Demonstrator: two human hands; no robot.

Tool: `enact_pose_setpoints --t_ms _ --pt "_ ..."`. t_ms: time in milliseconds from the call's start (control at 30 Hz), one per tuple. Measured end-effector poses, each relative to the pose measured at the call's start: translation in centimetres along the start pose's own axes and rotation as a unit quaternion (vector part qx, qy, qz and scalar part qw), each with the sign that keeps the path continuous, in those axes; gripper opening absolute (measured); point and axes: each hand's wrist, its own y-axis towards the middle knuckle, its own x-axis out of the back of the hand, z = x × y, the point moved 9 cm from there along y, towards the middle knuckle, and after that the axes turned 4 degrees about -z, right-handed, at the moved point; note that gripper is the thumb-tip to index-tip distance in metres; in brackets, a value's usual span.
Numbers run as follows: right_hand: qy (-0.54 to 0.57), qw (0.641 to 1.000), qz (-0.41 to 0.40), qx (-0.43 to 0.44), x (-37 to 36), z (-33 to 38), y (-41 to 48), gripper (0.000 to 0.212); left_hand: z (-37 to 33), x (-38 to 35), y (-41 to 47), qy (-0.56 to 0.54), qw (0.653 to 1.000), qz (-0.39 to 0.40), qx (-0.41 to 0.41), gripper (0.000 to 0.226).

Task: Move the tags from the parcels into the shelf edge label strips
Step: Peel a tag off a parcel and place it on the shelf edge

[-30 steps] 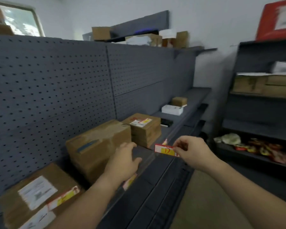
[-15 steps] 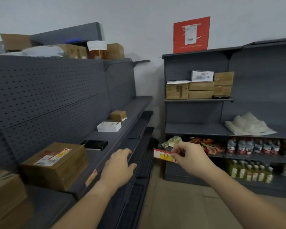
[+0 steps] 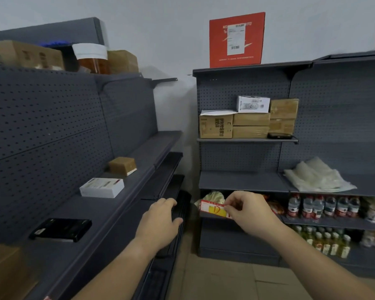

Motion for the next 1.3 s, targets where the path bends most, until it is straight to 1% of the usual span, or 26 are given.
enact_pose_setpoints --t_ms 167,333,533,667,800,867,933,1033,1133,1233,1300 --pt "-0.008 1.000 -0.015 0.005 -2.7 -1.5 10.2 0.009 3.1 -3.4 9.7 -0.010 1.000 -0.003 -0.011 0.047" --pt "0.006 1.000 -0.005 0.015 -7.0 -1.1 20.0 0.010 7.8 -5.4 18.1 -0.008 1.000 -0.010 0.007 0.045" --pt "0.032 0.996 0.069 0.054 -15.9 1.1 28.7 0.006 16.5 -5.7 22.1 0.014 0.996 -0.021 0.083 0.040" --pt "0.064 0.979 0.143 0.130 -23.4 6.1 33.6 0.009 23.7 -3.6 21.7 0.030 0.984 -0.059 0.163 0.040" --pt "0.098 0.943 0.222 0.227 -31.2 12.1 36.2 0.014 29.4 -0.4 18.1 0.063 0.955 -0.131 0.258 0.041" --pt "0.121 0.917 0.268 0.271 -34.6 14.9 36.4 0.018 31.4 0.6 15.4 0.073 0.937 -0.153 0.306 0.040" --pt "0.139 0.884 0.314 0.318 -37.6 17.3 35.6 0.020 32.8 0.9 12.1 0.082 0.913 -0.167 0.362 0.045" --pt "0.161 0.836 0.373 0.369 -41.0 19.6 33.4 0.015 32.8 1.1 7.3 0.106 0.879 -0.194 0.423 0.044" --pt "0.177 0.789 0.424 0.408 -43.3 20.7 30.2 0.014 31.4 0.9 3.5 0.138 0.850 -0.210 0.462 0.037" --pt "0.183 0.752 0.459 0.436 -44.5 21.4 27.5 0.013 30.0 -0.1 0.5 0.150 0.837 -0.214 0.480 0.031" --pt "0.191 0.736 0.471 0.448 -44.8 21.9 26.3 0.014 29.5 -1.0 -1.1 0.166 0.831 -0.202 0.491 0.029"
